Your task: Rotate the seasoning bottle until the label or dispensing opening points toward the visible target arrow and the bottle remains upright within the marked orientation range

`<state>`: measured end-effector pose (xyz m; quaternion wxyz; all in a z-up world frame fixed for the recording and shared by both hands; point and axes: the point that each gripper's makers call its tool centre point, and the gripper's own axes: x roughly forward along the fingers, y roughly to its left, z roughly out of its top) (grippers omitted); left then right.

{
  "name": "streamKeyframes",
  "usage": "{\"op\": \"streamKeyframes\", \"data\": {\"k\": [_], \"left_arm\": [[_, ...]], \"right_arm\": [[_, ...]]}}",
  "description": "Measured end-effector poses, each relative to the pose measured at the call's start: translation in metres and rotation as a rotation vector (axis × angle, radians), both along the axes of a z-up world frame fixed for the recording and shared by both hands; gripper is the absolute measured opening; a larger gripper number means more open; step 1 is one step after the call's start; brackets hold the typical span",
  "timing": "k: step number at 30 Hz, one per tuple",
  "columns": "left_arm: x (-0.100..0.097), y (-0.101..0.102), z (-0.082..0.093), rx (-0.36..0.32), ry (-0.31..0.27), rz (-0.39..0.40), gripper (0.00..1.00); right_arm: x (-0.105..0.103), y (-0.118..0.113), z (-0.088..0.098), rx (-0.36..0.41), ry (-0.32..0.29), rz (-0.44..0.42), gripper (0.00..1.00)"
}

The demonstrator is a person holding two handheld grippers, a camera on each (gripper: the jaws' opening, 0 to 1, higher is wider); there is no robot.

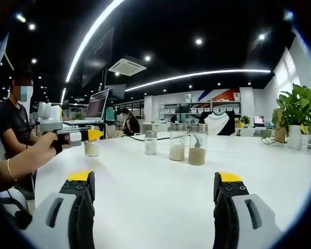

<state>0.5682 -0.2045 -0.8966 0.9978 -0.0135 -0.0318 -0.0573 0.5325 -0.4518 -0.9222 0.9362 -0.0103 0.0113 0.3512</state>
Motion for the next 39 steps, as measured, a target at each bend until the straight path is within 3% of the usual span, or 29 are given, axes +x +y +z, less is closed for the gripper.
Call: {"op": "streamKeyframes", "data": {"k": [19,39], "left_arm": [[0.004,-0.008,-0.021,0.008,0.024,0.026,0.39],[-0.002,-0.012,-0.023,0.022,0.035,-0.01,0.39]], "right_arm": [[0.001,0.002,0.0,0.001,0.006,0.017,0.94],[0.005,0.006,-0.014,-0.015,0.045,0.03,0.93]]}}
